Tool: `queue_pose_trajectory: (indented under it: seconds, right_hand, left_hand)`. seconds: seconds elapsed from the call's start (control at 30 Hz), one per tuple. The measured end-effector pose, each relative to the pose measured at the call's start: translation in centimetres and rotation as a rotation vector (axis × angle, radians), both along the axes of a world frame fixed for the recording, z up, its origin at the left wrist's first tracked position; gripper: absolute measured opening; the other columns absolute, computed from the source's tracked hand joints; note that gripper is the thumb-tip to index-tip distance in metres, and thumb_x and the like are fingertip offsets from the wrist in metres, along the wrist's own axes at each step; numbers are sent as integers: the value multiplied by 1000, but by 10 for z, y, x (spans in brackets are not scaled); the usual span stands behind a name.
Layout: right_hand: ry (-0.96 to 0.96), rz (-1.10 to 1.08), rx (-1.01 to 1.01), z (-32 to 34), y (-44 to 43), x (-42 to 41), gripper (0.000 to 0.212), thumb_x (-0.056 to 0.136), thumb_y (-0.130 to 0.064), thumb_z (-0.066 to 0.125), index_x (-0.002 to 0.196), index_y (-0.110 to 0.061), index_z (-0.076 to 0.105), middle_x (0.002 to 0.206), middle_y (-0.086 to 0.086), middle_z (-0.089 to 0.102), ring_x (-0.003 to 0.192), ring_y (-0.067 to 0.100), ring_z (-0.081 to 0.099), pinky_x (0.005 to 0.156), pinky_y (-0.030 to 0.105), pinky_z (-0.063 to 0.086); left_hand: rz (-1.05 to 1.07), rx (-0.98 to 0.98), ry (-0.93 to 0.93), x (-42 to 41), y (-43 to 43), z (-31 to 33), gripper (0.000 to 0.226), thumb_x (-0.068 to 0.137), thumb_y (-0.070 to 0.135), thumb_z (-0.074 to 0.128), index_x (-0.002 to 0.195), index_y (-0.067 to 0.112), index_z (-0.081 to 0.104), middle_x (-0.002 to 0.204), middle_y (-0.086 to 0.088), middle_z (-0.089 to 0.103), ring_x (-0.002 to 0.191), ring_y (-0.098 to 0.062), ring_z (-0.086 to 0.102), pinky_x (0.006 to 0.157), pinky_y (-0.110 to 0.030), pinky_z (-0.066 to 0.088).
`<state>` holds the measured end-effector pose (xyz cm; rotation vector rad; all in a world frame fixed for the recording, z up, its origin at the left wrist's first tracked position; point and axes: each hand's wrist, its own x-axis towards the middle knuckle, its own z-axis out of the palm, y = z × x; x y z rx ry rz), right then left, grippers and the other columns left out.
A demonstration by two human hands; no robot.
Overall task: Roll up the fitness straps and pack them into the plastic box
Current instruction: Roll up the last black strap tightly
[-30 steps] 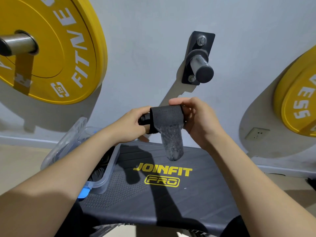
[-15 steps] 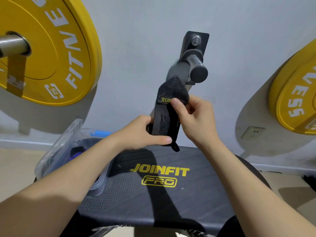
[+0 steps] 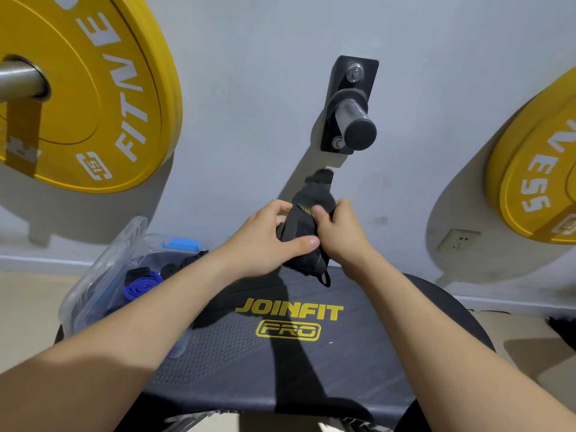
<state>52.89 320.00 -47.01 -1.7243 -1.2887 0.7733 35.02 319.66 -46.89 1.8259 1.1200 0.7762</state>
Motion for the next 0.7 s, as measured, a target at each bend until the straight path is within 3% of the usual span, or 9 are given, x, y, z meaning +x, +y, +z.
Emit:
queue_pose_trajectory:
  seconds: [0.1,0.23,0.33,0.4,0.47,0.57,0.7]
  right_hand:
    - [188,56,-122,-1,1,-2,21,113,-31,52,116,-11,48,117,13,64,107,31,67,77,43,59]
    - [132,-63,70,6,2,-10,13,111,-29,53,112,-16,48,108,4,61,105,27,64,79,44,55]
    - [9,-156,254,9,1,-21,12,110,-24,53,118,-17,47,101,-4,60,98,24,61,75,39,45]
    - [-12,-144,283,10,-1,-26,11,110,-22,53,119,-16,50,98,-8,60,99,24,60,76,35,42]
    - [-87,-111,280,11,-4,-29,11,110,-21,52,119,-15,57,97,-7,62,102,25,59,77,34,41]
    - [-114,-93,306,16,-8,-32,16,109,-18,51,111,-10,66,103,7,71,103,33,65,87,45,54]
    - [306,-188,121,25,-7,-23,24,111,-20,50,112,-3,67,106,17,74,99,36,74,74,52,67]
  left_hand:
    - [-10,7,-4,-5,2,1,67,82,33,95,137,25,56,104,28,75,100,9,73,86,-12,56]
    - [118,161,-3,-5,0,8,76,82,38,93,143,30,49,130,9,52,122,-7,59,102,-24,49]
    - [155,311,37,7,-13,5,78,86,36,82,150,25,38,135,6,31,132,-15,49,109,-26,44]
    - [139,392,158,16,-23,0,103,73,47,77,159,22,26,139,8,26,137,-21,37,115,-32,36]
    - [164,440,286,18,-25,-4,118,68,54,77,165,20,18,144,2,28,138,-24,30,114,-38,33]
    - [251,424,212,14,-19,0,107,78,37,85,165,14,27,146,-5,41,140,-28,38,114,-38,38]
    - [285,550,97,13,-20,12,92,78,29,88,158,14,45,137,-4,56,127,-25,57,101,-36,50]
